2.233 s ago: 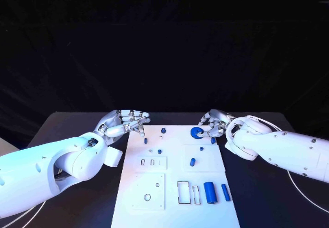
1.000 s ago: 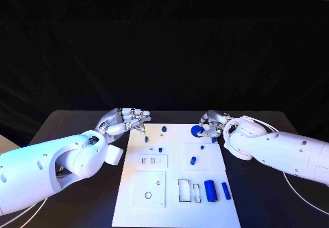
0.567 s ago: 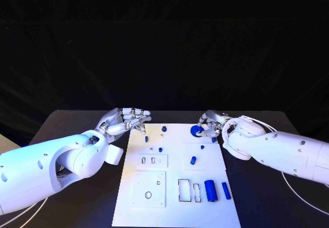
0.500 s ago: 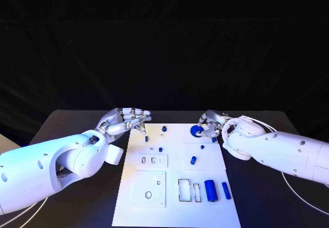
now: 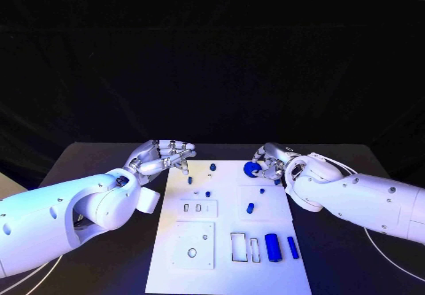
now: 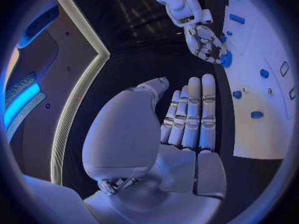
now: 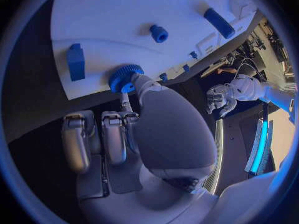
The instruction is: Assemble the parts on the task board
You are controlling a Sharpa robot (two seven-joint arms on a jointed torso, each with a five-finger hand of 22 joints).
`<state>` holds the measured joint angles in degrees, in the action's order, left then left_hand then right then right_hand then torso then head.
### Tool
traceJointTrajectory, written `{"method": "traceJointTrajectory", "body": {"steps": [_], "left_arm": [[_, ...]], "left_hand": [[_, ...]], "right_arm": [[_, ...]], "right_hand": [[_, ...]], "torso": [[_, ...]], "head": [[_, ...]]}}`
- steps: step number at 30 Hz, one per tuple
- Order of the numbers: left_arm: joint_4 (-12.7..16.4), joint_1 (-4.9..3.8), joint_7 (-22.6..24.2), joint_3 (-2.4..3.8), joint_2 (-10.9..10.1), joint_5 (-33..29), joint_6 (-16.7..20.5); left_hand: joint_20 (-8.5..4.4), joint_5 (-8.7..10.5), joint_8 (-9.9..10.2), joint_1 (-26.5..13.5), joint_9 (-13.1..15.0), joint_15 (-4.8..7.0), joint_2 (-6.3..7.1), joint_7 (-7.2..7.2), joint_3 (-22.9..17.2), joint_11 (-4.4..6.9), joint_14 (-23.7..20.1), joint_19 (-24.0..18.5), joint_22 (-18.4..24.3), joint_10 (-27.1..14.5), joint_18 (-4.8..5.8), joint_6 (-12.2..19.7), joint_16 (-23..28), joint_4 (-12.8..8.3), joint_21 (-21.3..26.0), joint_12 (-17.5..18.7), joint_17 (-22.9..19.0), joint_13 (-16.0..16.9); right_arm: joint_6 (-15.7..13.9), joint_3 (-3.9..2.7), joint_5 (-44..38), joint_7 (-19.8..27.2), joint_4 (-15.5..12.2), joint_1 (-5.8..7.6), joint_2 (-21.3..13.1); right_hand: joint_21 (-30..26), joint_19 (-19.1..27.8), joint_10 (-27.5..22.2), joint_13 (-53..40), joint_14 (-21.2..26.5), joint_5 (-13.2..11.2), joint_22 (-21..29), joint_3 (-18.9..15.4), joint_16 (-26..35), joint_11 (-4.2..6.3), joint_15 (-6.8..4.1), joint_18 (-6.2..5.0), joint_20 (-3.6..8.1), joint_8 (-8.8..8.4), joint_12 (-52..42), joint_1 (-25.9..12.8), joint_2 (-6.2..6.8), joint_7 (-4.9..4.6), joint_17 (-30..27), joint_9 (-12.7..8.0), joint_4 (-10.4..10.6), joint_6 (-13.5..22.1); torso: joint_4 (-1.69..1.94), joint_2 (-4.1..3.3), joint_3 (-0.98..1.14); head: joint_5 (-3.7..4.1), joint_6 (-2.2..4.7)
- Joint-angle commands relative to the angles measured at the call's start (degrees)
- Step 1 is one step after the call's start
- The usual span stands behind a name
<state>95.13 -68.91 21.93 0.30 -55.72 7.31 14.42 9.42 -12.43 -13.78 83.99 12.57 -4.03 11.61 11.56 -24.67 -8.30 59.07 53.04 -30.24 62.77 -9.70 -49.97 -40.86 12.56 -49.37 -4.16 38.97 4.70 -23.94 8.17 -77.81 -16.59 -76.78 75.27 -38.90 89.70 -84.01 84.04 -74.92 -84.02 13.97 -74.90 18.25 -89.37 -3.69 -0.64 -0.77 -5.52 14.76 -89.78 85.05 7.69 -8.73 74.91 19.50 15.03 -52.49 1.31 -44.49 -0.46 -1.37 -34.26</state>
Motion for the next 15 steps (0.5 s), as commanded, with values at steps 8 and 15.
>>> {"method": "traceJointTrajectory", "body": {"steps": [8,15], "left_arm": [[-0.03,-0.04,0.14,0.04,0.2,-0.05,-1.18],[-0.04,-0.04,0.12,0.04,0.45,-0.05,-1.29]], "left_hand": [[0.02,0.26,0.14,-0.05,0.14,-0.07,-0.34,0.07,-0.44,0.16,-0.53,-0.43,-0.24,-0.11,-0.8,0.13,-0.36,0.1,-0.53,-0.24,0.07,0.09],[0.02,0.26,0.13,-0.05,0.15,-0.07,-0.36,0.07,-0.47,0.16,-0.53,-0.45,-0.26,-0.1,-0.8,0.13,-0.38,0.1,-0.57,-0.24,0.07,0.09]], "right_arm": [[-4.17,-0.1,-7.82,0.25,-5.99,0.66,0.69],[-3.86,-0.07,-10.68,0.12,-6.1,0.45,3.98]], "right_hand": [[0.3,-5.99,5.96,-15.08,-5.67,-0.1,-15.1,1.6,-0.23,0.29,-0.4,0.77,0.47,-0.2,-0.22,-0.9,0.53,0.67,13.68,-0.12,0.02,-1.87],[0.3,-5.99,5.96,-15.08,-5.68,-0.41,-15.1,2.05,-0.25,0.25,-0.36,0.77,0.45,-0.36,-0.22,-1.32,0.75,0.63,13.74,-0.2,0.02,-1.84]], "torso": [[-0.06,0.01,-0.07],[0.1,-0.05,-0.05]], "head": [[-0.02,0.25],[0.12,0.26]]}}
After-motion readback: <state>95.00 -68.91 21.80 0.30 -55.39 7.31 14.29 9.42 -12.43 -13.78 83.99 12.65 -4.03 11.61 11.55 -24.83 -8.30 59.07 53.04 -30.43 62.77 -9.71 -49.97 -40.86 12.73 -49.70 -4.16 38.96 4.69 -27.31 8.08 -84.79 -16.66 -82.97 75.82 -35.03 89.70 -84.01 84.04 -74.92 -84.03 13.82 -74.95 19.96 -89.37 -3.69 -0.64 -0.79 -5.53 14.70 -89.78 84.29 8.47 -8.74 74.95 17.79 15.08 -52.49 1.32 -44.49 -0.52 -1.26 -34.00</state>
